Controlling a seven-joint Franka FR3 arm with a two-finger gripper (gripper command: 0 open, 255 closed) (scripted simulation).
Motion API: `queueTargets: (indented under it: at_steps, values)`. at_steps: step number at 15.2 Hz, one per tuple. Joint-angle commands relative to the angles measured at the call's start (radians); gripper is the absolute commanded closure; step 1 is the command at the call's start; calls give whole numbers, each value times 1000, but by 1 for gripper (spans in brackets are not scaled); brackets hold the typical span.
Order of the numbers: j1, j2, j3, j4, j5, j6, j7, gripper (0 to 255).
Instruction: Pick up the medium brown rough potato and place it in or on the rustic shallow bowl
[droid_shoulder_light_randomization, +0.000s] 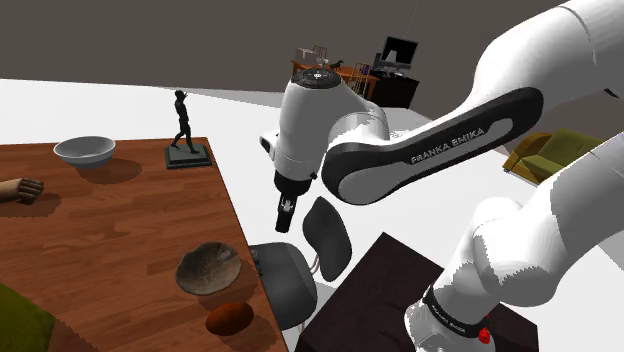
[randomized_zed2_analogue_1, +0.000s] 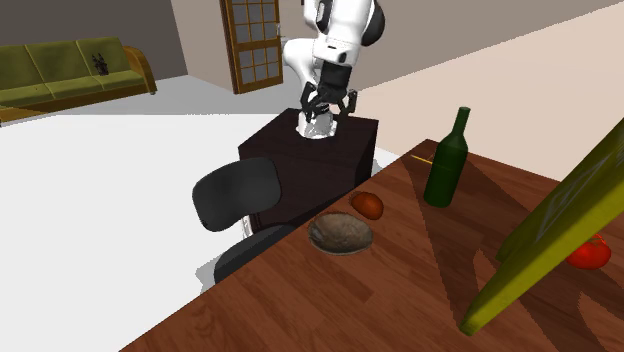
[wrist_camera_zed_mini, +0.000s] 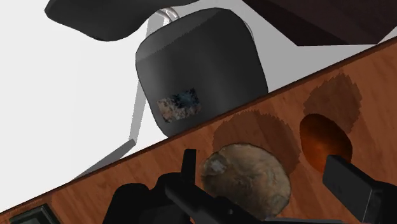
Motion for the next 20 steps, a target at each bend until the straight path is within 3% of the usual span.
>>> queueTargets:
  at_steps: [1, 5, 10, 18, 20]
  values:
    - [2, 58, 31, -9, -42, 63, 20, 0]
    - [-3, 191, 96, 5, -168, 158, 95, 0]
    - [7, 380, 145, 51, -415, 233, 249, 0]
    - [153, 689, 84, 179, -826, 259, 495, 0]
    - [164, 715, 70, 191, -856, 264, 513, 0]
